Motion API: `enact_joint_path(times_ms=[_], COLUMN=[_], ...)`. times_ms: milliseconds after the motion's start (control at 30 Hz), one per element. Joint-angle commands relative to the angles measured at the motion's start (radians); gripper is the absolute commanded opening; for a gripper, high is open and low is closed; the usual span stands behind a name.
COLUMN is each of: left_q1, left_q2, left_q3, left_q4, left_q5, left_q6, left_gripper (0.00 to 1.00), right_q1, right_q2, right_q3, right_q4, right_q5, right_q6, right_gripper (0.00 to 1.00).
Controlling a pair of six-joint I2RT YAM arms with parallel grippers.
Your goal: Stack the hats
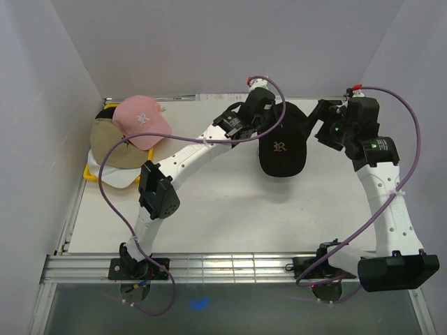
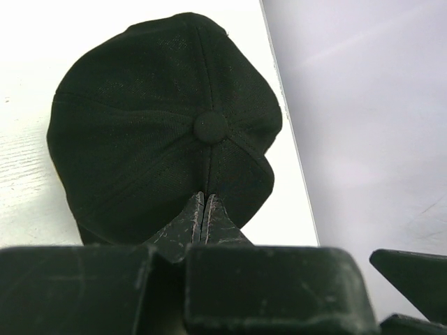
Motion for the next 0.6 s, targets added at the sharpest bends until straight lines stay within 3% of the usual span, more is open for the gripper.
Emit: enact_joint_path(times_ms=[0,433,567], left_q1=[-0.008,-0.010,-0.010], left_q2=[0.003,0.006,0.006], left_q3=[-0.002,-0.028,-0.036], left_q4=[0.048,0.051,0.051], left_q5=[0.013,0.027,0.029], left_q6=[-0.006,-0.015,-0.018], left_gripper=[0.00,0.00,0.00], right_q1=[-0.007,-0.007,-0.008], right_q2=[0.033,0.156,0.178], right_q3=[0.006,0.003,-0.004], right_q4=[0.045,0.137,0.151], right_q5=[0.023,-0.027,-0.035], right_q6=[-0.027,-0.030,-0.027], right_gripper=[0.92,1.00,0.95])
